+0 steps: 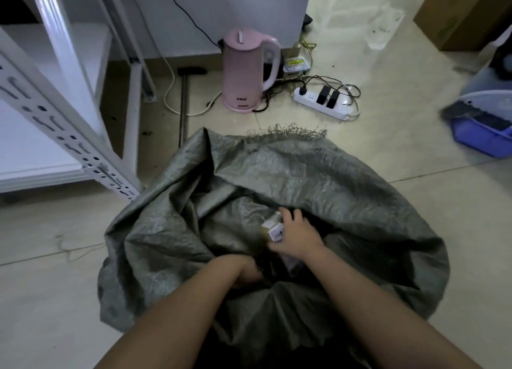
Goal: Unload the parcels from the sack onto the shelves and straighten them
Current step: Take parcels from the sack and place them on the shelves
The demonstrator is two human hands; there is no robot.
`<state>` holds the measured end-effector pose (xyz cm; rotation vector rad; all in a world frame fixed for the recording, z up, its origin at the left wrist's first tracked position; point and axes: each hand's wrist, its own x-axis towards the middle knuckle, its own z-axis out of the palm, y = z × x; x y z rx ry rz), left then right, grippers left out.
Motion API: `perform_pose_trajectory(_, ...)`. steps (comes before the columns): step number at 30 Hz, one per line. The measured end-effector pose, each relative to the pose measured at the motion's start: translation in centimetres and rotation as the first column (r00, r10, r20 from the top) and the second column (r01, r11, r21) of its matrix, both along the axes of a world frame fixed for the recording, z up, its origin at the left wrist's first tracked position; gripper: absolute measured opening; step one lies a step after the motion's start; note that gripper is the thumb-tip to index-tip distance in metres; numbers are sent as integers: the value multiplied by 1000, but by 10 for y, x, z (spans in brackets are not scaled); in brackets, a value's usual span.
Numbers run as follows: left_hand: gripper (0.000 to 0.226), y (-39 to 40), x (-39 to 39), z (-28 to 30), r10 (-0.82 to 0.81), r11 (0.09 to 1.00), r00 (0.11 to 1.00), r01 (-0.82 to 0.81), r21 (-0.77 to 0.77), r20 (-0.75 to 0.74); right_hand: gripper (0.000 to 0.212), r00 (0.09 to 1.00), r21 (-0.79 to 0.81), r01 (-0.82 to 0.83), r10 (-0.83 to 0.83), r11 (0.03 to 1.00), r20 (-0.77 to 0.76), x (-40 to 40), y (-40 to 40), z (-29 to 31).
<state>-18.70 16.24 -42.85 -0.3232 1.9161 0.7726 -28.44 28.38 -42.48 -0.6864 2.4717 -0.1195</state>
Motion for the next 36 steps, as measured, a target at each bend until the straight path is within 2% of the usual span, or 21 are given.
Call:
perform_pose_trajectory(1,46,-2,-1,1,136,991,983,-134,26,-120,96,998,-61,46,-44,997,37,0,-5,5)
perform_pose_trajectory(2,53,-4,-1,4,314,949,927,-301,91,-207,94,994,-102,90,-83,991,71,-1,-10,9)
perform_pose_trajectory(4,87,-7,1,14,617,787,748,-575,224,-244,88,977,-145,185,-166,972,131,-3,-18,19)
perform_pose_trajectory(5,96,-9,1,18,699,715,677,-648,262,-232,85,963,-161,241,-214,957,166,-5,-22,25)
perform_pose_trajectory(6,95,-11,1,21,740,672,630,-681,289,-237,83,945,-179,296,-260,938,199,-7,-26,31)
perform_pose_trajectory(9,67,-22,4,26,826,562,506,-720,407,-247,82,908,-247,396,-337,884,249,-13,-39,46)
perform_pose_trajectory(11,52,-33,7,33,913,399,381,-759,515,-146,77,856,-366,510,-420,778,302,-12,-47,53)
perform_pose_trajectory(14,32,-45,13,43,958,142,258,-810,569,128,62,723,-495,690,-474,528,502,-13,-55,57)
perform_pose_trajectory(15,33,-48,15,45,952,88,233,-831,549,200,56,713,-506,699,-441,506,545,-13,-56,58)
perform_pose_trajectory(18,35,-54,17,48,914,-21,190,-861,509,359,45,733,-526,665,-328,530,596,-4,-58,64)
perform_pose_trajectory(20,38,-56,16,51,884,-63,181,-868,493,431,39,727,-536,666,-287,519,624,1,-57,70)
perform_pose_trajectory(23,43,-60,15,54,860,-82,174,-881,465,480,37,745,-534,639,-276,553,607,6,-55,75)
perform_pose_trajectory(29,45,-67,24,79,832,-71,180,-904,422,525,25,714,-467,655,-283,594,640,10,-57,85)
perform_pose_trajectory(31,44,-70,30,101,840,-64,160,-920,387,519,27,675,-408,672,-284,618,681,15,-64,101)
perform_pose_trajectory(34,44,-77,47,147,886,-33,120,-948,317,449,38,569,-288,705,-275,648,775,30,-77,145)
perform_pose_trajectory(36,43,-82,60,184,912,-62,59,-958,280,406,40,500,-203,722,-295,661,814,41,-85,180)
